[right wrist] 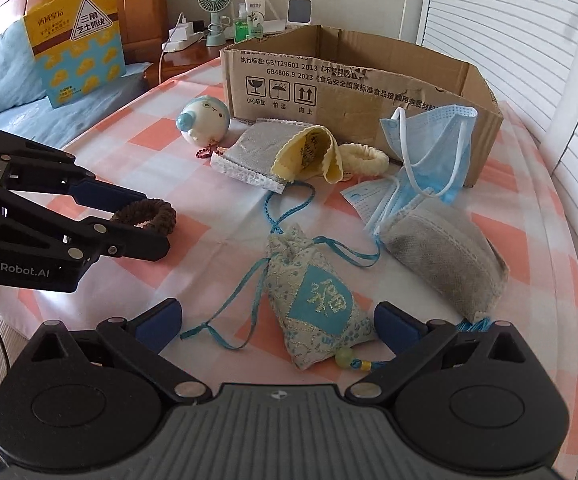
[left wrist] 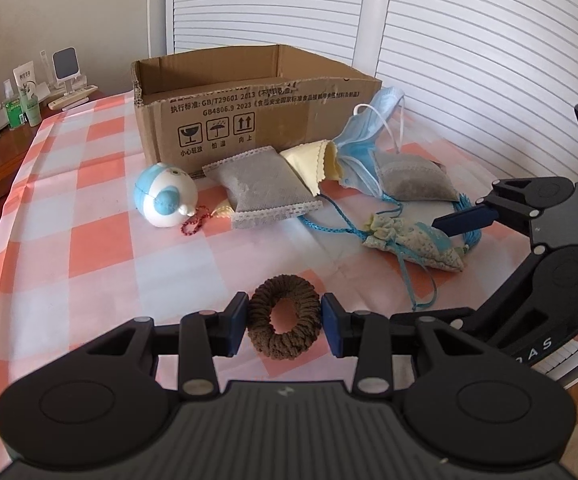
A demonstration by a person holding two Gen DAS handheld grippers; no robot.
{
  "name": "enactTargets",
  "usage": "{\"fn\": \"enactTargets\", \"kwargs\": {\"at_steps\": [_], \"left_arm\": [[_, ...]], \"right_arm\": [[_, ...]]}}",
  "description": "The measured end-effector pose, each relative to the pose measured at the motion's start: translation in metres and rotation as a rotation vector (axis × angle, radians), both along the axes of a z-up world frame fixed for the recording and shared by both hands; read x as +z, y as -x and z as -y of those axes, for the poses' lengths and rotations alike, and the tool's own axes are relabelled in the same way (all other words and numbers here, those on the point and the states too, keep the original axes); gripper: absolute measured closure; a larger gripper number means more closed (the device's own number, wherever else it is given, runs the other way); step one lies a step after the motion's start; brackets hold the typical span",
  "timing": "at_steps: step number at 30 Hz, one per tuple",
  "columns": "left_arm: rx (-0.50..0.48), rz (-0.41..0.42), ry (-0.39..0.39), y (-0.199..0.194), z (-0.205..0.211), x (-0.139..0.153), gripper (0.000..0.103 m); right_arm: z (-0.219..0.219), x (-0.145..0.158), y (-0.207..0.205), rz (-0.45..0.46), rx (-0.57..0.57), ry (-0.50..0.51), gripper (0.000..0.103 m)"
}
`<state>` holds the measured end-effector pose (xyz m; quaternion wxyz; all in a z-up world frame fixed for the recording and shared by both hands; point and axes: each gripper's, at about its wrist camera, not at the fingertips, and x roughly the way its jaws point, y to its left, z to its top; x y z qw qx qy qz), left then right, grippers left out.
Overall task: Organize soft objects
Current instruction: 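Grasp the floral sachet with the right tool while the left tool holds the scrunchie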
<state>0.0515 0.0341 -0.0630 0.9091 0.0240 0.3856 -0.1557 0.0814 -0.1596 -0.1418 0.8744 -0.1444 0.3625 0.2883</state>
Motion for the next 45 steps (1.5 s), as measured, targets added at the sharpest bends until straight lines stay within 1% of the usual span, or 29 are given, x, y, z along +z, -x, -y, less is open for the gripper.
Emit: {"fn": "enactTargets", "kwargs": {"at_steps": [3,9,12,14,16,20,26,30,33,39,42,44,45], "left_arm": [[0.0,-0.007,-0.003,-0.001,0.0,-0.002,0.064],[0.01,-0.008,-0.001,0.0,0.0,-0.003,0.064],[0.016,-0.009,0.002,0.0,0.001,-0.003,0.058],[0.023,-0.009,0.0,0.001,0.002,-0.004,0.052],[0.03,-0.005,-0.005,0.002,0.003,-0.004,0.048],[0.044,0.002,-0.01,0.005,0.004,-0.005,0.046],[0.06,0.0,-0.001,0.006,0.005,-0.005,0.042],[0.067,0.0,-0.009,0.006,0.007,-0.005,0.042],[0.07,-0.002,-0.014,0.005,0.008,-0.005,0.041],[0.072,-0.001,-0.02,0.005,0.009,-0.006,0.041],[0.074,-0.002,-0.022,0.005,0.009,-0.006,0.041],[0.074,-0.003,-0.022,0.005,0.008,-0.006,0.041],[0.073,-0.003,-0.023,0.005,0.008,-0.006,0.041]], "right_arm": [[0.0,0.001,-0.001,-0.003,0.009,0.004,0.0],[0.003,-0.002,-0.004,0.025,0.05,-0.01,0.0],[0.006,-0.001,-0.008,0.029,0.091,-0.012,0.0],[0.007,-0.001,-0.011,0.03,0.118,-0.01,0.0],[0.009,-0.001,-0.014,0.033,0.149,-0.009,0.0],[0.011,-0.001,-0.019,0.04,0.202,-0.013,0.0],[0.014,-0.003,-0.017,0.053,0.221,-0.034,0.0],[0.016,-0.004,-0.012,0.058,0.205,-0.047,0.0],[0.014,-0.002,-0.014,0.038,0.216,-0.034,0.0],[0.013,-0.002,-0.016,0.04,0.241,-0.02,0.0],[0.012,0.001,-0.021,0.02,0.252,0.0,0.0],[0.013,0.003,-0.024,0.011,0.253,0.004,0.003],[0.013,0.004,-0.024,0.016,0.254,0.005,0.008]]}}
